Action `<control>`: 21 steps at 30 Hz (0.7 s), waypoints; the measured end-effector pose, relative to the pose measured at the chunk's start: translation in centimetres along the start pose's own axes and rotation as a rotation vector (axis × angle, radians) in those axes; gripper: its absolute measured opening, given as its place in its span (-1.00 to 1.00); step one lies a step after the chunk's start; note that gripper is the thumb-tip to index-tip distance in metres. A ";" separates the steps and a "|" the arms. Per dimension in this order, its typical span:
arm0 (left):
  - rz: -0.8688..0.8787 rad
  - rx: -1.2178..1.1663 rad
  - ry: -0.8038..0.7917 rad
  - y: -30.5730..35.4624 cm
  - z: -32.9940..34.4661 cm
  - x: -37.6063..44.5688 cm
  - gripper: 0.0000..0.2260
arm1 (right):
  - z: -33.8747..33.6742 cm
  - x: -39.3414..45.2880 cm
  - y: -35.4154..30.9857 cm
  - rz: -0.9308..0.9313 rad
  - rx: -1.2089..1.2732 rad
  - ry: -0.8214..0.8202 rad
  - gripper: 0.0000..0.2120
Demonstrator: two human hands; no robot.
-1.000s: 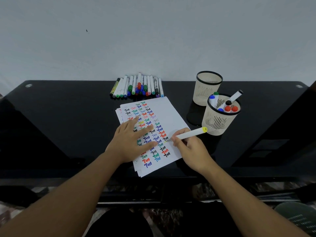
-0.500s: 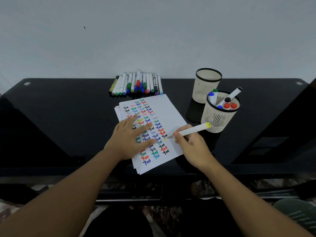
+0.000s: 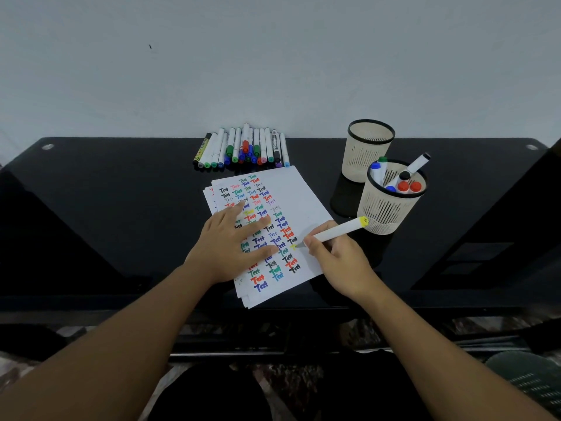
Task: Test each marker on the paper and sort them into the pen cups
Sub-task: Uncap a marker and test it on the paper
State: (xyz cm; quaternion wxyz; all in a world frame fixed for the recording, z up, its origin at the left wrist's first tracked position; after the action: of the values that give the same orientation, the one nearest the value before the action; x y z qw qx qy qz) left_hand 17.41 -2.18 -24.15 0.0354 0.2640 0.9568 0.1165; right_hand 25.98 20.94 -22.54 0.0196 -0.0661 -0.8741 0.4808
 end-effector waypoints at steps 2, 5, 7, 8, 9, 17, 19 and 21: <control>-0.007 -0.004 -0.006 -0.1 0.0 0.0 -0.26 | -0.1 0.0 0.0 0.002 -0.003 0.016 -0.91; -0.010 -0.004 -0.019 0.0 0.0 -0.1 -0.29 | -0.2 -0.2 -0.2 0.013 0.012 0.035 -0.90; -0.010 -0.002 -0.024 0.1 0.0 -0.1 -0.30 | -0.2 -0.2 -0.1 0.016 -0.001 0.033 -0.89; -0.011 -0.003 -0.024 0.1 0.0 -0.1 -0.31 | -0.1 -0.2 0.0 0.015 -0.008 0.029 -0.90; -0.012 -0.003 -0.022 0.1 -0.1 -0.1 -0.31 | -0.1 -0.1 0.0 0.012 -0.015 0.025 -0.90; -0.015 -0.010 -0.017 0.1 -0.1 -0.1 -0.31 | -0.2 -0.1 0.0 0.017 -0.018 0.017 -0.89; -0.014 -0.014 -0.017 0.1 -0.1 -0.1 -0.30 | -0.3 -0.2 0.0 0.026 0.022 0.026 -0.89; -0.017 -0.019 -0.019 0.1 0.0 -0.1 -0.29 | -0.3 -0.2 -0.1 0.029 0.046 0.031 -0.90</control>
State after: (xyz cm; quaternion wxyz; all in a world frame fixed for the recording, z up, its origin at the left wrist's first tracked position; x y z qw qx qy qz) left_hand 17.48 -2.17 -24.11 0.0481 0.2567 0.9575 0.1227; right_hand 26.24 21.10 -22.32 0.0274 -0.0857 -0.8614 0.4998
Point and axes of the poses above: each hand's wrist, its own x-axis towards the middle knuckle, its own z-axis out of the palm, y = z × x, the point moved 4 cm from there along x, towards the middle knuckle, and after that the axes turned 3 degrees about z, right-handed, at the moved point
